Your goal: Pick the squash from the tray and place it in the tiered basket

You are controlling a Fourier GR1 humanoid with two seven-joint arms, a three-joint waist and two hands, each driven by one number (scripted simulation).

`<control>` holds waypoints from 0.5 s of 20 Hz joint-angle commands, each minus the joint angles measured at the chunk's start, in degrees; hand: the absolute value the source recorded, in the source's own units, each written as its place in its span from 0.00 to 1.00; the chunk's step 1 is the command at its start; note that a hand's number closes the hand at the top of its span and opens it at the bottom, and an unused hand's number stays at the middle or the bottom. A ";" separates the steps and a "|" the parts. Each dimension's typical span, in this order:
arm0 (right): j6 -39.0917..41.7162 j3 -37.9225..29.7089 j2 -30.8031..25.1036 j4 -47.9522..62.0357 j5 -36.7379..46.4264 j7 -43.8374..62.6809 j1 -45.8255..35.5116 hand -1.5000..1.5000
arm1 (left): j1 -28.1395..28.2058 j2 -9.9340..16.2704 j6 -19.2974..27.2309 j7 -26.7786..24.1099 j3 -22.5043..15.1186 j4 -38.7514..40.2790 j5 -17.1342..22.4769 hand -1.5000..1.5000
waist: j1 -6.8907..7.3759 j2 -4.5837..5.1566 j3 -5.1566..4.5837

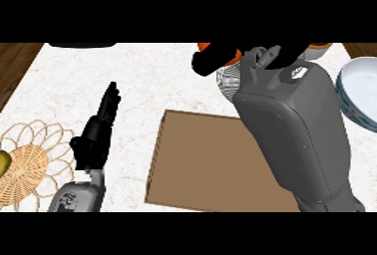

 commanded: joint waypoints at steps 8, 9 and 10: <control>-8.64 -9.11 -8.88 21.33 4.62 -7.53 -7.84 1.00 | -0.05 0.85 -1.04 -1.10 0.67 0.38 0.28 0.50 | 0.53 0.40 0.01; -7.47 -7.91 -7.46 18.48 5.34 -5.30 -6.69 1.00 | 0.31 -0.63 0.87 -1.17 -0.39 0.90 -1.34 0.50 | -0.02 0.15 0.02; -13.40 -5.81 -6.54 20.57 6.94 -8.60 -2.32 1.00 | -3.47 0.28 -0.77 -2.12 2.38 4.87 1.19 0.50 | -0.14 0.37 0.01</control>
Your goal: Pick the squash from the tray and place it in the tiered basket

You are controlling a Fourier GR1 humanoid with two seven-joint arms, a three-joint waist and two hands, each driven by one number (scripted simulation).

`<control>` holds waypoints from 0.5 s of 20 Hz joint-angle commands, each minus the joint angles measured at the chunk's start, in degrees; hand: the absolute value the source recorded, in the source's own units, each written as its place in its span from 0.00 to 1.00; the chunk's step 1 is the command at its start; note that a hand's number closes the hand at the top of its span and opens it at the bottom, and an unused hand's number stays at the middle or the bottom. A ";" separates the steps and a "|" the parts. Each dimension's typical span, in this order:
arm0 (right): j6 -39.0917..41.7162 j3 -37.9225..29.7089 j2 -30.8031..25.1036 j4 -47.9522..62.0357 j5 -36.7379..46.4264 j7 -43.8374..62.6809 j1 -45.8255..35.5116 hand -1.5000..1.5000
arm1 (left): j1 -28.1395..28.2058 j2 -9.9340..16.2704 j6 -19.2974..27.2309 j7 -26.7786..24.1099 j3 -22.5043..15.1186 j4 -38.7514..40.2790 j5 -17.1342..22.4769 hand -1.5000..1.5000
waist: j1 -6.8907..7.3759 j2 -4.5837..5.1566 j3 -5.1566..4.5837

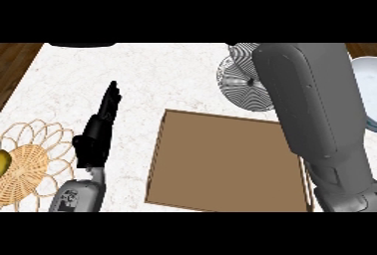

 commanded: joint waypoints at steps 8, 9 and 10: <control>-8.24 -2.67 -6.12 16.42 2.75 -6.84 -1.69 1.00 | 3.44 -0.40 0.27 -0.73 -1.35 -2.01 -0.56 0.50 | 0.24 0.01 0.02; -8.79 -3.04 -4.77 14.12 1.73 -6.12 1.20 1.00 | 1.49 0.47 -0.78 -2.95 1.29 1.94 1.45 0.50 | -0.21 -0.01 0.02; -14.11 -7.37 -3.35 15.43 0.66 -1.88 0.09 1.00 | 3.33 -0.80 -0.12 -0.60 -1.76 -1.78 -0.17 0.50 | 0.54 0.14 0.05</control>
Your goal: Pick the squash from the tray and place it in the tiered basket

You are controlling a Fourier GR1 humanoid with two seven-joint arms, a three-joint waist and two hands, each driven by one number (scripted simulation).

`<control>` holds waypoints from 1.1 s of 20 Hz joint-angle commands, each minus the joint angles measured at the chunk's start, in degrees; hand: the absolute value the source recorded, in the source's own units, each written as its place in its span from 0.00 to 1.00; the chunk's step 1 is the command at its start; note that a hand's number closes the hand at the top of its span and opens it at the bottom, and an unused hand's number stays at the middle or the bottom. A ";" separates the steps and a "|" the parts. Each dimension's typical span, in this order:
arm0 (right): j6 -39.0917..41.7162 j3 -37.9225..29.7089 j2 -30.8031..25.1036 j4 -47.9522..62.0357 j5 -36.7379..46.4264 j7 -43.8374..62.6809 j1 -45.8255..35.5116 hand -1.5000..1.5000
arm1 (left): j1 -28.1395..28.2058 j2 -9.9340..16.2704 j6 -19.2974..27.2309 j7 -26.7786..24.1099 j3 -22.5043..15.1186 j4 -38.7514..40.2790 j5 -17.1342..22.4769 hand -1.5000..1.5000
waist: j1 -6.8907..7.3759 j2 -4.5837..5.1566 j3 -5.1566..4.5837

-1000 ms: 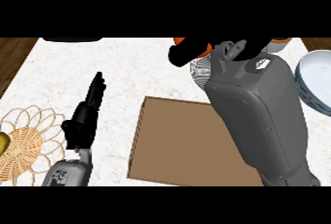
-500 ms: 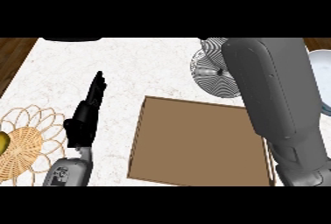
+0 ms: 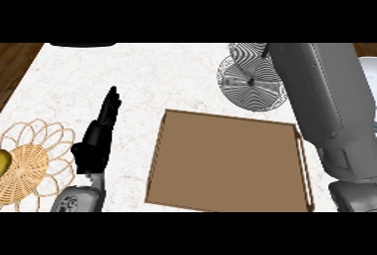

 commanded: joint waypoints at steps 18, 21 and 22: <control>-22.49 -17.92 -3.29 -15.37 -12.79 1.48 11.61 0.00 | 0.13 1.72 -0.93 2.07 2.29 -1.37 1.07 0.50 | -2.13 -0.74 0.03; -18.72 -22.19 -6.12 -22.80 -17.68 3.19 14.44 0.00 | 0.24 0.66 -0.03 2.14 1.65 -1.97 0.63 0.50 | -2.65 -0.88 0.04; -20.13 -23.57 -4.38 -26.16 -19.34 2.91 18.61 0.00 | 1.31 0.29 1.11 1.99 1.15 -2.14 -0.60 0.50 | -3.09 -1.01 0.08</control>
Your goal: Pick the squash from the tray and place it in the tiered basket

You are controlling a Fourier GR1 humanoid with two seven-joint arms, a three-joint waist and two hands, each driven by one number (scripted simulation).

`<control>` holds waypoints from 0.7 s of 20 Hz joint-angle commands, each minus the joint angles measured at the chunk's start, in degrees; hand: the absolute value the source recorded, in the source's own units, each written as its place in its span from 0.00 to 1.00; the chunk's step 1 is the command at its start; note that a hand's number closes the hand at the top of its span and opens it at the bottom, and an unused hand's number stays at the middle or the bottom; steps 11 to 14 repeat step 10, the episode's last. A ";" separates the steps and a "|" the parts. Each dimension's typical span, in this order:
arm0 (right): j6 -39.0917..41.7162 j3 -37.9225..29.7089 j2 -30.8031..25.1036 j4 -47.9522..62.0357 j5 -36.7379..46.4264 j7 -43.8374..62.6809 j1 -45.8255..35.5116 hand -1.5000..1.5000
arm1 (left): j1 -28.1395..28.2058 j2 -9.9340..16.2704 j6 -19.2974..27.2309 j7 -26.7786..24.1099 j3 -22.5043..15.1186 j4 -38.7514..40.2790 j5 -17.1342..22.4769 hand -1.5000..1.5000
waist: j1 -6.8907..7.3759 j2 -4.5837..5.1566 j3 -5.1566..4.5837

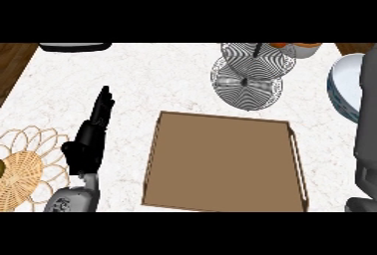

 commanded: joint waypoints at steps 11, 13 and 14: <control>16.86 -17.86 -1.46 -39.97 -27.00 -4.77 35.55 0.00 | -1.34 0.27 1.28 2.28 1.18 -0.64 -0.63 0.50 | -2.88 -0.42 0.11; 16.86 -17.86 -1.46 -39.97 -27.00 -4.77 35.55 0.00 | -1.34 0.27 1.28 2.28 1.18 -0.64 -0.63 0.50 | -2.88 -0.42 0.11; 16.86 -17.86 -1.46 -39.97 -27.00 -4.77 35.55 0.00 | -1.34 0.27 1.28 2.28 1.18 -0.64 -0.63 0.50 | -2.88 -0.42 0.11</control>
